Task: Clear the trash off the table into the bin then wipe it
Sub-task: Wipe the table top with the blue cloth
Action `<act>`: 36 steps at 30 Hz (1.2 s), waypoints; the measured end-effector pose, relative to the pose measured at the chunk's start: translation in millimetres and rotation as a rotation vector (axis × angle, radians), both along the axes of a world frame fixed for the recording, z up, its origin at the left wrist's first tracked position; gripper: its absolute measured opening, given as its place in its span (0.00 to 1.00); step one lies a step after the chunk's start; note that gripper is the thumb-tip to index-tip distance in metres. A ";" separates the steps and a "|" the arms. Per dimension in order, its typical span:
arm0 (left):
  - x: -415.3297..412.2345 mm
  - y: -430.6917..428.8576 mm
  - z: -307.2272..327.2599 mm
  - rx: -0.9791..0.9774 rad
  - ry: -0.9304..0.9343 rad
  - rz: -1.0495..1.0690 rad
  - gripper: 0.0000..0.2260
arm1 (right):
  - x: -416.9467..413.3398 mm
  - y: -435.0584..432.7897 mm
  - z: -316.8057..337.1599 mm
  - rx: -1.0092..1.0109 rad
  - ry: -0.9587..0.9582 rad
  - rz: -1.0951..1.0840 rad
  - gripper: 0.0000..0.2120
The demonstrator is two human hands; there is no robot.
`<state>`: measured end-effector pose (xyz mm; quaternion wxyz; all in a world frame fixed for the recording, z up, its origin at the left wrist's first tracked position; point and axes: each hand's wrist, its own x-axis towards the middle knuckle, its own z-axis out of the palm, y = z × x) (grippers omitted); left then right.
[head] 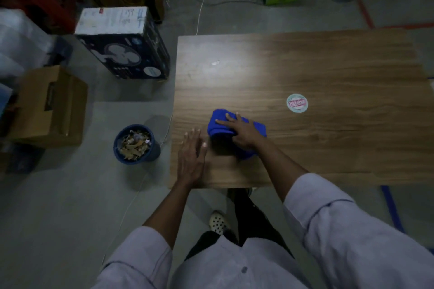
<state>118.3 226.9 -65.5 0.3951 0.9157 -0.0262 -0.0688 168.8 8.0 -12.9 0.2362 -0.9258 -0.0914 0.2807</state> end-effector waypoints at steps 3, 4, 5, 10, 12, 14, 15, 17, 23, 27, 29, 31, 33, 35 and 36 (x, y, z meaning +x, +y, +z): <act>-8.2 4.5 -12.7 0.041 0.032 -0.056 0.34 | -22.5 21.8 -28.4 -0.038 -0.083 -0.006 0.44; -12.1 4.7 -13.8 0.028 0.027 -0.043 0.35 | -29.4 28.1 -34.5 -0.021 -0.107 0.010 0.45; -15.4 5.0 -13.9 0.011 0.025 -0.030 0.35 | -36.5 33.8 -38.5 -0.008 -0.122 0.030 0.46; -25.9 7.2 -7.8 0.038 0.101 -0.118 0.36 | -67.6 41.5 -36.7 0.013 -0.015 0.179 0.42; -22.9 8.8 3.6 0.005 0.143 -0.075 0.32 | -63.5 35.4 -13.7 0.074 0.124 0.258 0.37; -20.2 10.0 14.8 -0.042 0.148 -0.014 0.25 | -49.0 25.1 14.6 0.144 0.189 0.164 0.33; -18.1 9.8 18.7 -0.058 0.141 0.013 0.22 | -37.2 19.4 26.1 0.163 0.158 0.082 0.32; -13.9 9.7 23.0 -0.072 0.130 0.055 0.20 | -16.3 10.9 37.5 0.153 0.071 -0.011 0.34; -19.5 15.3 7.3 0.050 0.141 -0.072 0.31 | -58.1 34.0 -21.5 -0.053 -0.057 0.052 0.42; -38.2 20.2 -5.5 0.113 0.063 -0.155 0.33 | -95.0 52.9 -47.1 0.040 -0.190 0.030 0.39; -54.6 23.8 -8.9 0.205 0.038 -0.236 0.32 | -108.1 55.4 -48.7 0.060 -0.192 0.034 0.36; -66.0 29.3 -6.3 0.180 0.024 -0.271 0.31 | -126.1 54.8 -48.0 0.095 -0.170 0.037 0.35; -67.2 35.3 3.2 0.076 0.015 -0.194 0.28 | -145.5 52.2 -41.3 0.153 -0.092 0.103 0.33; -65.5 41.7 9.8 0.053 -0.005 -0.090 0.25 | -161.0 49.3 -22.2 0.245 0.049 0.127 0.31; -66.7 45.0 10.3 0.083 -0.018 -0.063 0.24 | -165.8 45.5 -10.0 0.310 0.100 0.073 0.30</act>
